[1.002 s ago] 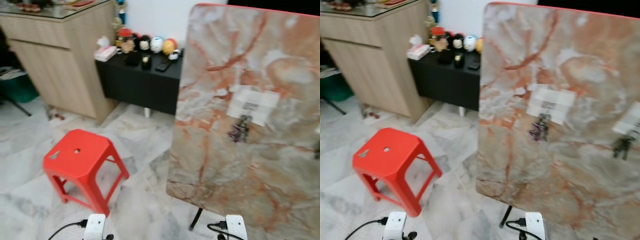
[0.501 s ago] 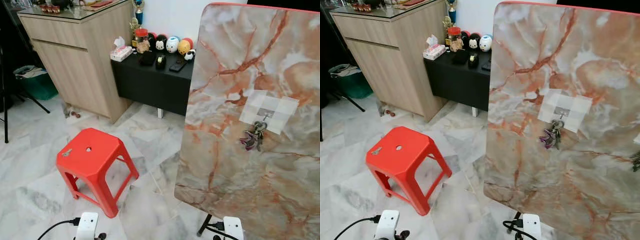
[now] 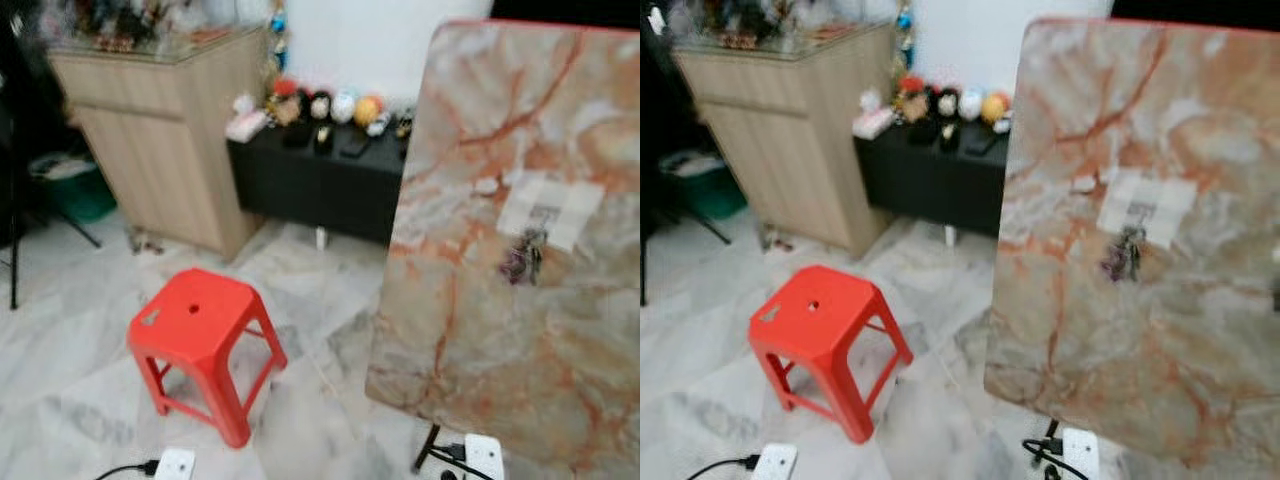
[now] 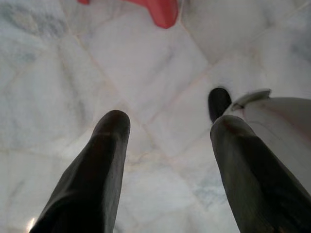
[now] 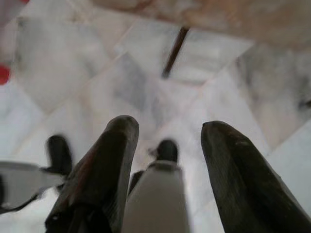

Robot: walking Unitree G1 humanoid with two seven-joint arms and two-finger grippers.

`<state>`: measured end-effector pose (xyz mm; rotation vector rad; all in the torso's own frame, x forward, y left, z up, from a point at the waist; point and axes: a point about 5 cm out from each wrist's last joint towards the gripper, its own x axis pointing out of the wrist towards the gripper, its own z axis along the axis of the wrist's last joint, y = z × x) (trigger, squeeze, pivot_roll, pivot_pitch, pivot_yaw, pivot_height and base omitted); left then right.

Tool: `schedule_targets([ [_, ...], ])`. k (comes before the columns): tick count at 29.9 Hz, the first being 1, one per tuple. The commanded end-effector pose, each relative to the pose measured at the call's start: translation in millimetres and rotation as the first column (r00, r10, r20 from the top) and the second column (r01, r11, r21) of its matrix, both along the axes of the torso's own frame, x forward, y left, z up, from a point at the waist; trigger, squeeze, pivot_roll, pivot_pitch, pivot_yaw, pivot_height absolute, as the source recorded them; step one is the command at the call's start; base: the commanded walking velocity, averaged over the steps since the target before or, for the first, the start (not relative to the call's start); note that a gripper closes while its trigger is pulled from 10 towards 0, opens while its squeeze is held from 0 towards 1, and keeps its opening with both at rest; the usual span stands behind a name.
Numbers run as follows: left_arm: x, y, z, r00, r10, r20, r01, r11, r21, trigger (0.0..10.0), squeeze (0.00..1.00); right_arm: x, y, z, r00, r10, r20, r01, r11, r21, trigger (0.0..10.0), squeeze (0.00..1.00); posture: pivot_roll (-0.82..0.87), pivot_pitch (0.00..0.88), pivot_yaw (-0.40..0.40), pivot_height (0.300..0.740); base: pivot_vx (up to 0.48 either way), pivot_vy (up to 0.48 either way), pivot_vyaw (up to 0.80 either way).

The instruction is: Hang keys on a hook

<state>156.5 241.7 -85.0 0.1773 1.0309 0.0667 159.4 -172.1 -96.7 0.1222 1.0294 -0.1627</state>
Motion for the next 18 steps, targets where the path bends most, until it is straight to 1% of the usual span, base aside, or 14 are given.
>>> schedule_targets([
  [1,2.8,-0.2,1,1.000,-0.017,0.004,0.017,1.000,0.003,10.0,0.00,1.3,-2.1,1,1.000,-0.010,0.001,0.010,1.000,-0.006,10.0,0.00,0.01,0.000,0.013,0.740,0.000,0.292,0.00],
  [4,5.5,-0.8,2,0.999,-0.040,0.007,0.040,0.999,0.005,10.0,0.00,6.9,-3.3,3,0.999,-0.034,0.023,0.034,0.999,0.001,10.0,0.00,-0.02,0.000,0.014,0.740,0.000,0.290,0.00],
  [9,6.5,-3.8,2,0.999,-0.038,0.013,0.038,0.999,-0.005,10.0,0.00,14.2,-7.9,7,0.996,-0.063,0.058,0.062,0.998,0.015,10.0,0.00,0.00,0.000,0.001,0.740,0.000,0.289,0.00],
  [12,6.6,-4.7,2,0.999,-0.034,0.017,0.034,0.999,-0.010,10.0,0.00,15.1,-10.1,8,0.997,-0.054,0.055,0.054,0.999,0.005,10.0,0.00,0.01,0.000,0.009,0.740,0.000,0.286,0.00],
  [15,2.7,-2.6,1,0.999,-0.033,0.009,0.033,0.999,-0.008,10.0,0.00,14.3,-8.1,7,0.997,-0.067,0.044,0.067,0.998,0.014,10.0,0.00,0.00,0.000,0.004,0.740,0.000,0.287,0.00],
  [18,1.0,-0.5,1,1.000,-0.030,0.004,0.030,1.000,-0.003,10.0,0.00,16.8,-2.6,7,0.995,-0.081,0.055,0.078,0.996,0.041,10.0,0.00,0.00,0.000,0.006,0.740,0.000,0.287,-0.79],
])
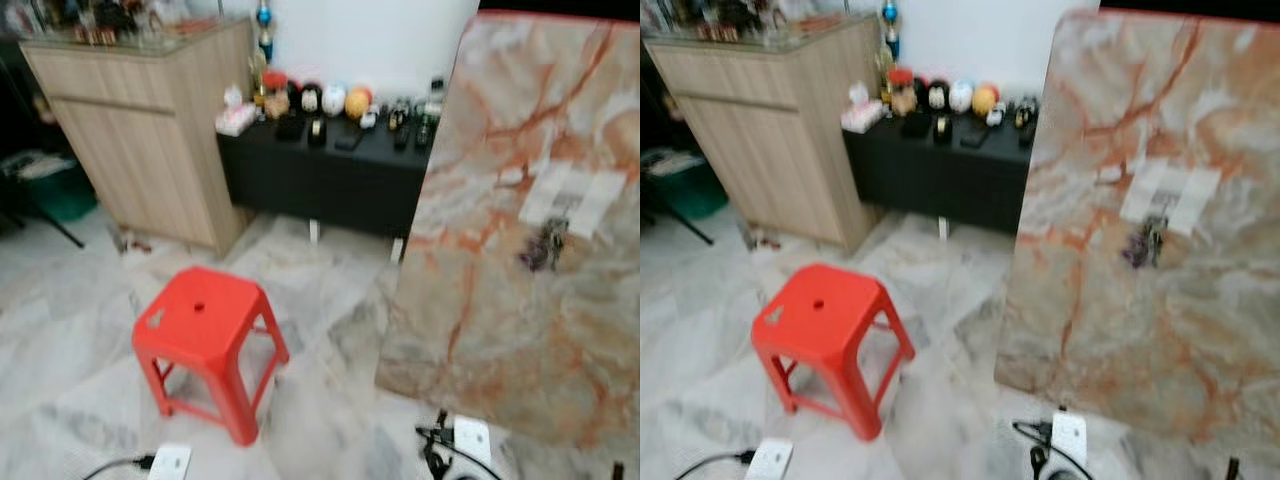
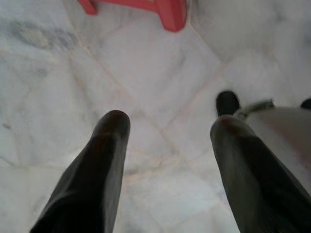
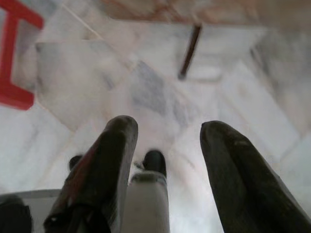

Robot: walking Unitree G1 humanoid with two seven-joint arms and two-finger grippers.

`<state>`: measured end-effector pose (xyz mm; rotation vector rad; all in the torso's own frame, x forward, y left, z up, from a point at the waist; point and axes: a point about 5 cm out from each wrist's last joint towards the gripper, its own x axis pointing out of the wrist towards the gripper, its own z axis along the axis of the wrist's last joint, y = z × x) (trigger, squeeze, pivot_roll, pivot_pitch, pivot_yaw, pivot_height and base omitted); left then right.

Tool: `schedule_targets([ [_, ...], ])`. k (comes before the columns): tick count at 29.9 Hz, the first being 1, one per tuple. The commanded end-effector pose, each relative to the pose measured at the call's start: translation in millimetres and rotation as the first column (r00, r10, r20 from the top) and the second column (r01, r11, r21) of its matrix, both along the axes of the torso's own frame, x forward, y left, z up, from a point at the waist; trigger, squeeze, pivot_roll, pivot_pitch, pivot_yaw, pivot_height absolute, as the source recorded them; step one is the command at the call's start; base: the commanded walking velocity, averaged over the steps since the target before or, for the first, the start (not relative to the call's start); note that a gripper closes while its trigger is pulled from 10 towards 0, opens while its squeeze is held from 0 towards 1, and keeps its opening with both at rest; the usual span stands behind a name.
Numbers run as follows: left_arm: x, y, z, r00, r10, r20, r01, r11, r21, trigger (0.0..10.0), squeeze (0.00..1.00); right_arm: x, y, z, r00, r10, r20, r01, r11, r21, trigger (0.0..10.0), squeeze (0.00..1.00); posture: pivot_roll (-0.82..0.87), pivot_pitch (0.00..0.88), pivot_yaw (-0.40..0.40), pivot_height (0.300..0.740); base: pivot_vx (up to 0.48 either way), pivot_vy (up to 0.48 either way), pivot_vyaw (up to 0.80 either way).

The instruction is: Hang keys on a hook

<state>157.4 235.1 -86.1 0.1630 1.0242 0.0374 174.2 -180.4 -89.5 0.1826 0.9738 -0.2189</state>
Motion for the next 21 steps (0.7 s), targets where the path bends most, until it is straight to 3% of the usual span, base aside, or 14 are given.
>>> schedule_targets([
  [1,-0.2,7.0,2,1.000,-0.012,-0.003,0.012,1.000,0.026,10.0,0.00,2.6,7.6,1,1.000,0.007,0.013,-0.007,1.000,0.018,10.0,0.00,0.00,0.000,0.011,0.740,0.000,0.289,-0.73],
  [10,1.8,9.3,3,1.000,0.001,0.007,-0.001,1.000,0.024,10.0,0.00,3.0,7.2,1,0.999,0.045,0.024,-0.045,0.999,0.012,10.0,0.00,0.00,0.000,-0.012,0.740,0.000,0.287,-0.08],
  [17,-1.3,7.8,2,1.000,-0.027,-0.003,0.028,0.999,0.019,10.0,0.00,1.2,-3.2,1,1.000,-0.012,0.019,0.012,1.000,0.011,10.0,0.00,0.02,0.000,-0.019,0.740,0.000,0.289,0.00],
  [21,-3.9,5.0,0,1.000,-0.023,-0.012,0.024,1.000,0.011,10.0,0.00,-0.9,-6.4,0,1.000,-0.021,0.006,0.021,1.000,0.008,10.0,0.00,0.01,0.000,-0.021,0.740,0.000,0.297,-0.75],
])
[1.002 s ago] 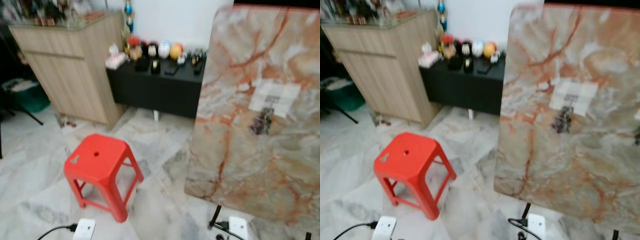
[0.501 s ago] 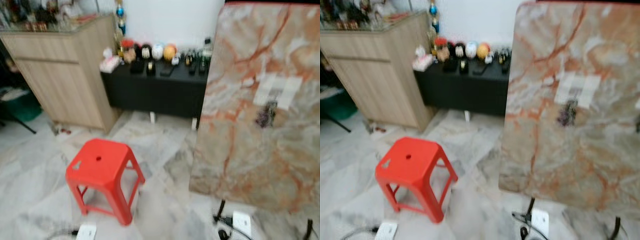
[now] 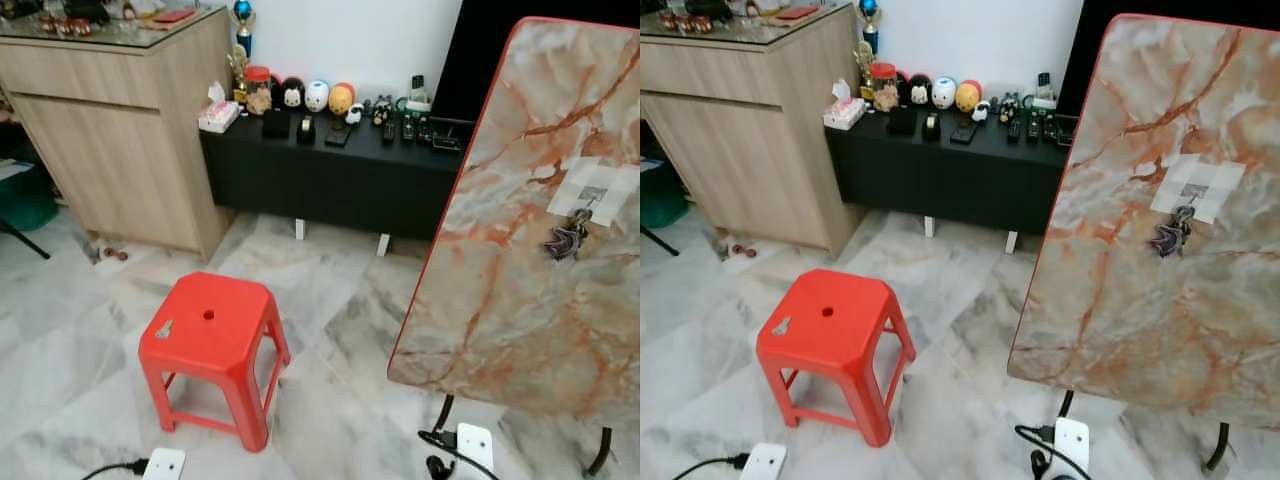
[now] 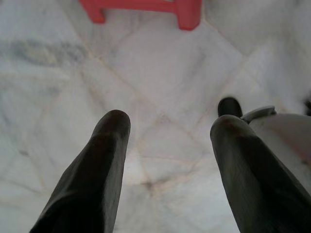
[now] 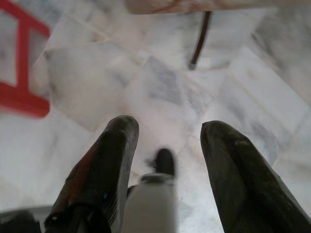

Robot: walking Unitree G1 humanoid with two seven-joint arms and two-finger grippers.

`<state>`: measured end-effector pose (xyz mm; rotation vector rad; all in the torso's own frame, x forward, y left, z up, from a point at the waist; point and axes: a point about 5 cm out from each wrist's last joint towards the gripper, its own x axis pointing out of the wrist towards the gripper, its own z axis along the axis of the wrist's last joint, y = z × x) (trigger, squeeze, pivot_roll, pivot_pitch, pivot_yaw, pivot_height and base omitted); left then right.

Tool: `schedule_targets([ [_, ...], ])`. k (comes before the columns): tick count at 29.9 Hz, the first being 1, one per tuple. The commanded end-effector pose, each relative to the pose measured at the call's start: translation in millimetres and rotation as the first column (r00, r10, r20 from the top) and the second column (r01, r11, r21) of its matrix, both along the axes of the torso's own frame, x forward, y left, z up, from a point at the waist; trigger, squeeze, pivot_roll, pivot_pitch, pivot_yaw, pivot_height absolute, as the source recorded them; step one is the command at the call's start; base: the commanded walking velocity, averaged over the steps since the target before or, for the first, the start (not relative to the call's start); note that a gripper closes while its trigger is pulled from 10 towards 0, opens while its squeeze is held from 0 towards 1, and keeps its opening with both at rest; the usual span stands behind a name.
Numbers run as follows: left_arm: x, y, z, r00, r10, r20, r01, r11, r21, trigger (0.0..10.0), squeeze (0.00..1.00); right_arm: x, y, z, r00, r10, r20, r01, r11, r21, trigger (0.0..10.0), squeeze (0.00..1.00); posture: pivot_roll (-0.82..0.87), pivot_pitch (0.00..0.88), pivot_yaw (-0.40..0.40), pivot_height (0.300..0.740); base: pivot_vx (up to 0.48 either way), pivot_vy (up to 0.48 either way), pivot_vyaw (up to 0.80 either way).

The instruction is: Hang keys on a hook

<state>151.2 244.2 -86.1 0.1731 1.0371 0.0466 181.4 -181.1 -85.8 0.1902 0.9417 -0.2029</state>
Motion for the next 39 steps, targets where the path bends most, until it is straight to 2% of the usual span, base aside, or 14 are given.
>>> schedule_targets([
  [1,2.2,-4.8,0,1.000,-0.027,0.000,0.027,1.000,-0.003,10.0,0.00,-8.0,-5.9,-3,0.999,-0.020,-0.027,0.020,1.000,-0.004,10.0,0.00,0.01,0.000,-0.021,0.740,0.000,0.304,-0.80],
  [7,0.6,-22.4,-5,0.999,-0.033,-0.001,0.033,0.999,-0.029,10.0,0.00,-9.2,-13.2,-3,0.999,-0.025,-0.022,0.025,0.999,-0.024,10.0,0.00,0.01,0.000,-0.027,0.740,0.000,0.303,0.00],
  [10,0.2,-23.9,-6,0.999,-0.034,-0.001,0.034,0.999,-0.032,10.0,0.00,-11.5,-20.8,-3,0.997,-0.067,-0.025,0.066,0.997,-0.025,10.0,0.00,0.00,0.000,-0.029,0.740,0.000,0.301,0.00],
  [12,0.6,-25.0,-6,0.999,-0.035,0.002,0.035,0.999,-0.036,10.0,0.00,-12.6,-24.9,-2,0.998,-0.048,-0.029,0.047,0.998,-0.036,10.0,0.00,0.00,0.000,-0.029,0.740,0.000,0.302,0.00],
  [17,2.3,-25.1,-5,0.999,-0.044,0.006,0.044,0.998,-0.033,10.0,0.00,-13.3,-26.9,-2,0.996,-0.082,-0.018,0.081,0.996,-0.026,10.0,0.00,-0.01,0.000,-0.023,0.740,0.000,0.302,0.00],
  [20,3.3,-25.3,-5,0.999,-0.045,0.007,0.045,0.998,-0.033,10.0,0.00,-14.7,-28.2,-3,0.989,-0.148,-0.012,0.148,0.989,-0.008,10.0,0.00,0.00,0.000,-0.028,0.740,0.000,0.300,0.00],
  [39,3.0,-22.2,-4,0.999,-0.039,0.007,0.039,0.999,-0.029,10.0,0.00,-14.2,-27.0,-2,0.992,-0.128,-0.002,0.128,0.992,-0.003,10.0,0.00,-0.01,0.000,-0.018,0.740,0.000,0.300,0.00],
])
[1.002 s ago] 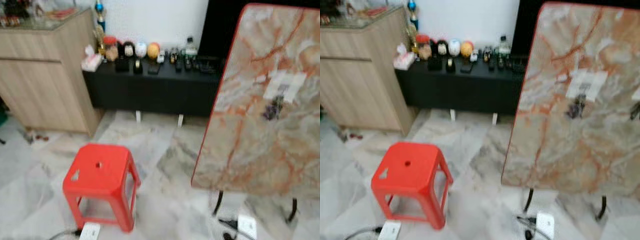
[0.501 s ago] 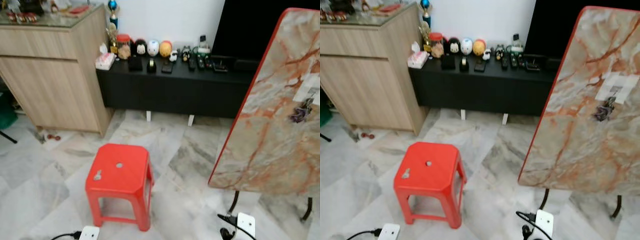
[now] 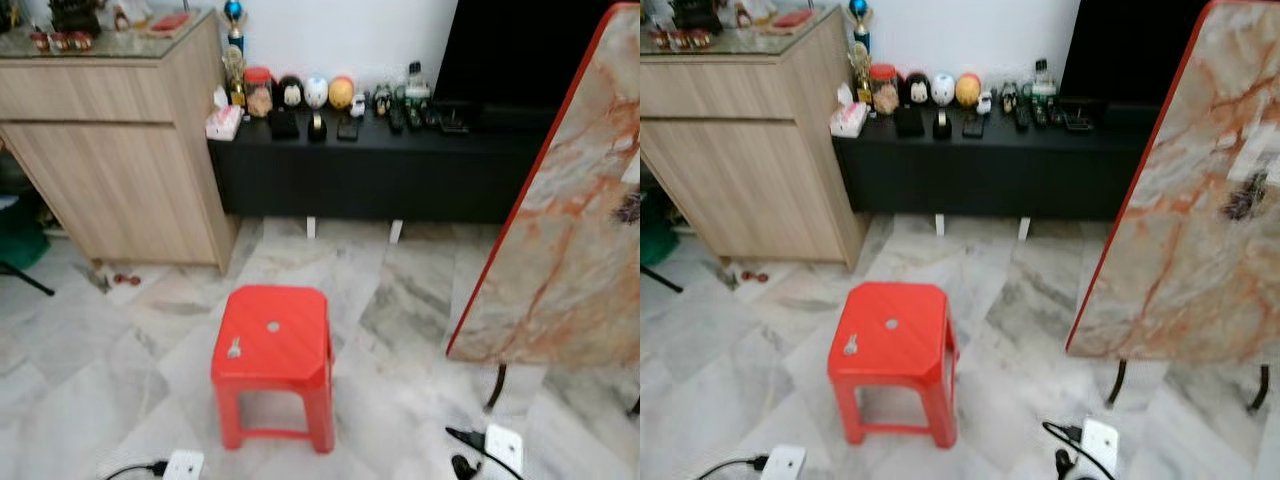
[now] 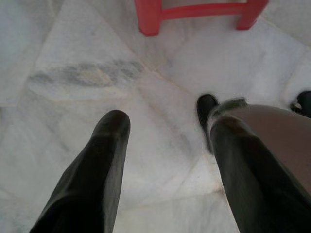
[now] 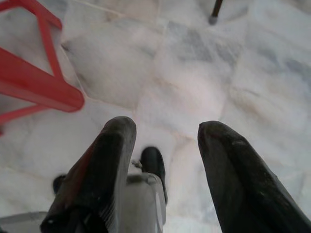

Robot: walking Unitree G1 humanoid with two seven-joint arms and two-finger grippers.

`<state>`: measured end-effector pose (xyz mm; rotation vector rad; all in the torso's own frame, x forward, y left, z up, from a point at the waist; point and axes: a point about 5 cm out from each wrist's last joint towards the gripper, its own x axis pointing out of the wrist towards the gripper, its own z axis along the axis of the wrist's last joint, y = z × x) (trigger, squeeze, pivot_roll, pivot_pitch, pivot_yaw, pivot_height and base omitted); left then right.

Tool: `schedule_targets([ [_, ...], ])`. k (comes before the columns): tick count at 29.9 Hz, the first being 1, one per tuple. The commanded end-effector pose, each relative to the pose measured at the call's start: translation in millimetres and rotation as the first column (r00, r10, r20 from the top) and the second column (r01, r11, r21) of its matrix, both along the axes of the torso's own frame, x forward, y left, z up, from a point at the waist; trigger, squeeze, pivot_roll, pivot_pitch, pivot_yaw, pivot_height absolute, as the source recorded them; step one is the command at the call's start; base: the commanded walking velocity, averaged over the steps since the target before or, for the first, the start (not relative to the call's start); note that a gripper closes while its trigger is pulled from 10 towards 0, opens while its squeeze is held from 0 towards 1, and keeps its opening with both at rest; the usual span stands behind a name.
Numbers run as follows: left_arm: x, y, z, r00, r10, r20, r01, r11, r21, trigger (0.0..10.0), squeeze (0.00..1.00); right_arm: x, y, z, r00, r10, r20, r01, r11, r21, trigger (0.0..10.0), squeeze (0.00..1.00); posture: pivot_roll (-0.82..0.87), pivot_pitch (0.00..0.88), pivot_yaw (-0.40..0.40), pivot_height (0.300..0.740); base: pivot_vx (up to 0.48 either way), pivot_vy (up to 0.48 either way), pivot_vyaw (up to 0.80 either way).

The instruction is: Hang keys on a hook

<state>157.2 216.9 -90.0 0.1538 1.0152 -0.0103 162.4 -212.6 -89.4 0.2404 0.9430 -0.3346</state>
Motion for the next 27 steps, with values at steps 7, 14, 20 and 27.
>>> schedule_targets([
  [7,3.8,-8.9,0,1.000,-0.007,-0.001,0.007,1.000,0.002,10.0,0.00,2.5,4.5,0,1.000,0.004,0.018,-0.004,1.000,0.020,10.0,0.00,-0.01,0.000,-0.012,0.740,0.000,0.298,0.00],
  [14,3.5,-11.7,-1,1.000,-0.010,-0.003,0.010,1.000,0.000,10.0,0.00,-0.1,3.7,-1,1.000,0.012,0.009,-0.012,1.000,0.018,10.0,0.00,-0.01,0.000,-0.015,0.740,0.000,0.296,0.00],
  [20,4.5,-11.6,-1,1.000,-0.002,0.001,0.002,1.000,-0.001,10.0,0.00,0.2,3.5,0,1.000,0.013,0.010,-0.013,1.000,0.020,10.0,0.00,0.00,0.000,-0.017,0.740,0.000,0.283,0.00],
  [27,5.7,-11.4,0,1.000,0.004,0.005,-0.004,1.000,-0.003,10.0,0.00,-0.3,0.6,0,1.000,-0.009,0.003,0.009,1.000,0.015,10.0,0.00,0.00,0.000,-0.020,0.740,0.000,0.274,0.00],
])
